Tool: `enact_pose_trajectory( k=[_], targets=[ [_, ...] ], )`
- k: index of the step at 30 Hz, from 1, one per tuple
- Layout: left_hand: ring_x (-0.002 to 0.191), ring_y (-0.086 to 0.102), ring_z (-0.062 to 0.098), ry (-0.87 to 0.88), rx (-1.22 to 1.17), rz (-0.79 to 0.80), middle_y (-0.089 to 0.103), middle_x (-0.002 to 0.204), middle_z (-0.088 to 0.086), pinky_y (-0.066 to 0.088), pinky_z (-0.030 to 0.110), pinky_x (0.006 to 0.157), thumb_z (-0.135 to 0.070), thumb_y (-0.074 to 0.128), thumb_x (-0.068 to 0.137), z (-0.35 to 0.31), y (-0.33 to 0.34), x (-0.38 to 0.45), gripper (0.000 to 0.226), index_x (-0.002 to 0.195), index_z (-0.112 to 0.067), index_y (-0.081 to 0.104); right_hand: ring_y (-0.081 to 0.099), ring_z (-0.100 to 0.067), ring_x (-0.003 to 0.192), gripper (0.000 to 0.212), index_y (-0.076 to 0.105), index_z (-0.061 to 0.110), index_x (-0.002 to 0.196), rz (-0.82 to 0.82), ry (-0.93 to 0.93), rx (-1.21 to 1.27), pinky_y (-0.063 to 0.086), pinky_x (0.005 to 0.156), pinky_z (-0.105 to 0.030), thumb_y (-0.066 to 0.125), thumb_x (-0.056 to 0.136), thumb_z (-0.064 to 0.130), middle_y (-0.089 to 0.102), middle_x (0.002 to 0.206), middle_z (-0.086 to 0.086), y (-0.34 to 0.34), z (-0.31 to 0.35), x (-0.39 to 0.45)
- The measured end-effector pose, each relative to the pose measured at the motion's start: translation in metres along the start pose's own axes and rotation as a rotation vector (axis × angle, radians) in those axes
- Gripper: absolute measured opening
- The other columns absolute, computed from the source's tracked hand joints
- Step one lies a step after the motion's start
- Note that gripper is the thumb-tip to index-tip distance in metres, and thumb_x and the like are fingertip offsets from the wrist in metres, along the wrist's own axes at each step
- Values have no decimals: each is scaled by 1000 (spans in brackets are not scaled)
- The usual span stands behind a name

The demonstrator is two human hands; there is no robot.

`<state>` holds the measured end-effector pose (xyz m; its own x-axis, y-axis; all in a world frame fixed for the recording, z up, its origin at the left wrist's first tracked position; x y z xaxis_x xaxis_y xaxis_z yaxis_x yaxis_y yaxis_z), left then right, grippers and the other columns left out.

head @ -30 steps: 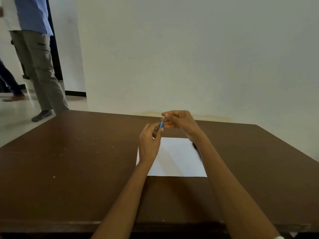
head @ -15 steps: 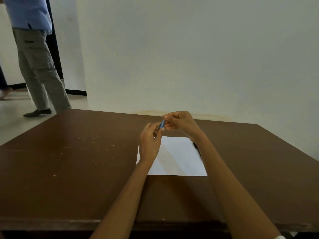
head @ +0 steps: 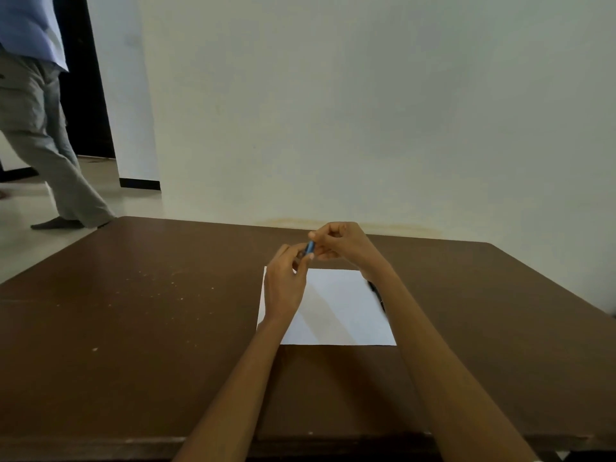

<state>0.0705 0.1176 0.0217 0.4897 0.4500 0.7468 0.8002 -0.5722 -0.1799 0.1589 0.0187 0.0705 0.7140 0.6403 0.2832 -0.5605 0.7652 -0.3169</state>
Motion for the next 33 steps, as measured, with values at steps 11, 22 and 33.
enact_pose_trajectory(
  k=[11,22,33],
  targets=[
    [87,61,14,-232,-260,1,65,94,1,45,7,65,-23,48,96,-3,11,-1,26,107,-10,67,64,-17,85,15,61,11,96,-18,-56,84,55,85,-34,53,95,23,67,88,-1,-13,4,-9],
    [133,39,31,-971,-1524,-59,41,144,15,26,39,113,-56,16,95,4,61,-26,71,140,-4,35,18,-4,33,51,40,19,59,-426,-63,864,16,30,-16,35,95,54,29,41,9,-39,22,-12],
    [137,30,37,-1040,-1780,-87,31,148,22,22,42,113,-58,16,94,9,73,-31,78,144,2,22,14,-5,31,48,27,20,52,-472,-78,1038,12,34,-12,33,93,44,22,37,9,-35,16,-10]
  ],
)
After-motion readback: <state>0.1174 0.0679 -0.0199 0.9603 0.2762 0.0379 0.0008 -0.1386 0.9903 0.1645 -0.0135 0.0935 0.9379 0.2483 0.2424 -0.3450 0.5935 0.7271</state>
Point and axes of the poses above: each hand's wrist, its own x-axis towards the middle knuckle, its own y-axis out of the palm, z = x × y, the point moved 5 cm from there along x, towards the middle knuckle
